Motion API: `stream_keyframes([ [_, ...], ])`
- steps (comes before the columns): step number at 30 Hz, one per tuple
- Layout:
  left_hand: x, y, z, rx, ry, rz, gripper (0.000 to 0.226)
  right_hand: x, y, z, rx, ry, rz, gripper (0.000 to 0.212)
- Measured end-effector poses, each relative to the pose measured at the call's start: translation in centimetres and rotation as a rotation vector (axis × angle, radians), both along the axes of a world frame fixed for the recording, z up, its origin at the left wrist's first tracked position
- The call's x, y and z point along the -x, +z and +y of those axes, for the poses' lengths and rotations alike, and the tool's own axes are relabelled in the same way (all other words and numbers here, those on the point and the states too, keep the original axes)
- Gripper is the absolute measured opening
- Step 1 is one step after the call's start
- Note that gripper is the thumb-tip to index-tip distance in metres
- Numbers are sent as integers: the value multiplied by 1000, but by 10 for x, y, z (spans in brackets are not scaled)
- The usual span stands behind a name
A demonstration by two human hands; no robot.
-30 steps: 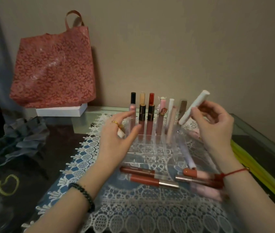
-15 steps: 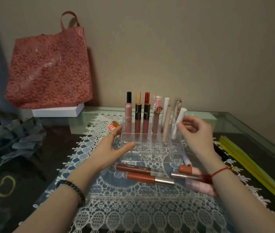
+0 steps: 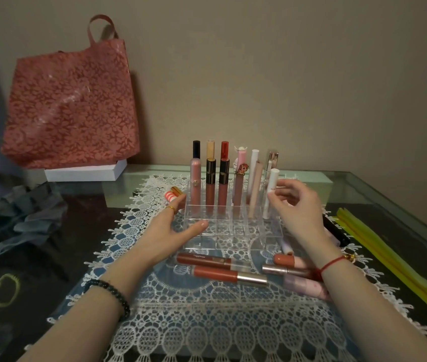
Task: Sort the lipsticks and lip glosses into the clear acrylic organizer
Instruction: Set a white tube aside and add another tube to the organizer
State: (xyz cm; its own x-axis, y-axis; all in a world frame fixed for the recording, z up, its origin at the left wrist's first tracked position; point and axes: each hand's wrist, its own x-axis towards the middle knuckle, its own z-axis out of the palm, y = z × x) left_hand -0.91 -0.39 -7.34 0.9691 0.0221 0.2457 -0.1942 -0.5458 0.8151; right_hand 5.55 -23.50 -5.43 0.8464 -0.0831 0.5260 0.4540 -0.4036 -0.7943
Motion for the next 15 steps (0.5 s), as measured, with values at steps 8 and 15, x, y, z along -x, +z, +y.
stream_keyframes([
  [8, 1, -1, 0, 13, -2, 34, 98, 1, 0, -1, 60, -10, 1, 36],
  [15, 2, -1, 0, 43, -10, 65, 103, 11, 27, -13, -46, -37, -63, 28],
])
